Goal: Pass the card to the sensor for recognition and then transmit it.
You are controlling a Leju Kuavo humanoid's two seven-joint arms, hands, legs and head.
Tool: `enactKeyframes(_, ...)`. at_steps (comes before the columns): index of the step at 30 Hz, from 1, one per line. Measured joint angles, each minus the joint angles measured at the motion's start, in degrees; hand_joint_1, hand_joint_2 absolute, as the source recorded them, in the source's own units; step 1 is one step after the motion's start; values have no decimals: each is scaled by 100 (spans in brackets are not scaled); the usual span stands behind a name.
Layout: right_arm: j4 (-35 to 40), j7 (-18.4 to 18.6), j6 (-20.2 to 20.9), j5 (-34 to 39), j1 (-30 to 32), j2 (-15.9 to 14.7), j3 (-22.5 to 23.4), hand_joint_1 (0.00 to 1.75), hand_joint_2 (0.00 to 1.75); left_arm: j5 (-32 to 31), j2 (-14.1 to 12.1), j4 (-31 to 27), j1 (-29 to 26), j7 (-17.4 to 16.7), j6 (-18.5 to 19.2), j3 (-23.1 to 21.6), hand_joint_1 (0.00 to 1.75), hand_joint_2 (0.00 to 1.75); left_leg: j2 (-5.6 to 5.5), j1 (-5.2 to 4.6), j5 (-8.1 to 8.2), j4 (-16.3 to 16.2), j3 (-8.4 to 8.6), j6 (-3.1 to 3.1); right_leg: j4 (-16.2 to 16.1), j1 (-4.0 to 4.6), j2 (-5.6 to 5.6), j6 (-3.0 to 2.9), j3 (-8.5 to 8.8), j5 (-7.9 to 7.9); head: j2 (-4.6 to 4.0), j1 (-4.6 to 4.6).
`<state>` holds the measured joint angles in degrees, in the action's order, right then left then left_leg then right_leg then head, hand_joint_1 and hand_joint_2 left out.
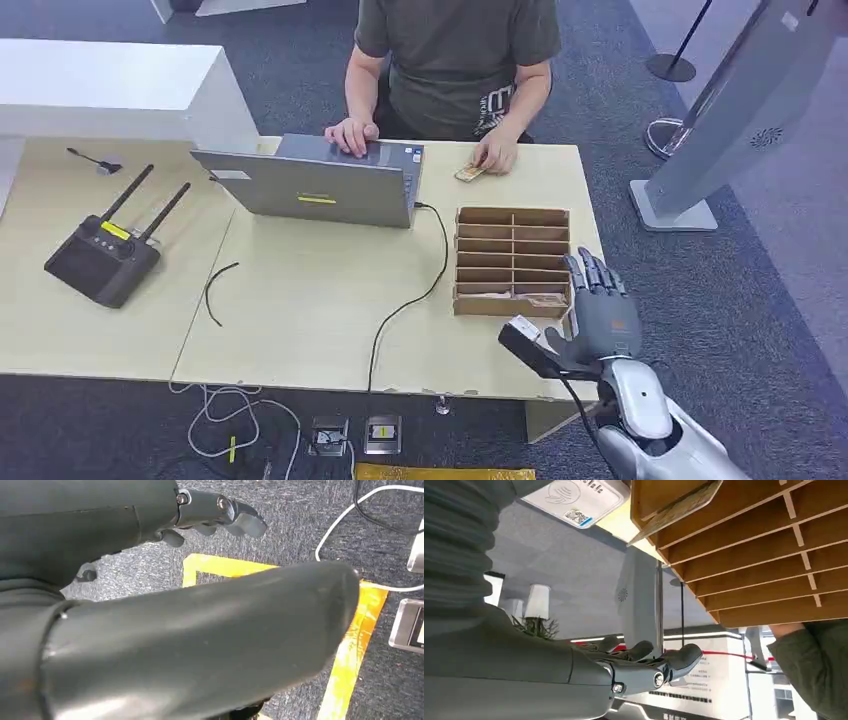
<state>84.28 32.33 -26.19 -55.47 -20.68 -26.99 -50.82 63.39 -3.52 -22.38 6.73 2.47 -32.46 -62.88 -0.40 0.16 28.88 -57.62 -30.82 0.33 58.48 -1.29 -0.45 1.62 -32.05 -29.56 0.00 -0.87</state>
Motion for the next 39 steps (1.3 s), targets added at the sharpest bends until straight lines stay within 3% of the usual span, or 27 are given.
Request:
enactKeyframes(22,-337,74,-103,188,-96,87,-186,0,175,-20,-52,-9,112,-17,26,-190,0,0,0,1,0,0,0,0,0,1,1,0,0,0,0,0)
enactKeyframes(31,-566,-68,-420,326,-201,186,-304,0,175,-39,-55,-2,127,-37,96,-230,0,0,0,1,0,0,0,0,1,1,0,0,0,0,0,0)
enactKeyframes(39,-686,-74,-452,352,-234,254,-374,0,175,-39,-52,-2,143,-39,109,-240,0,0,0,1,0,0,0,0,1,1,1,0,0,0,0,0)
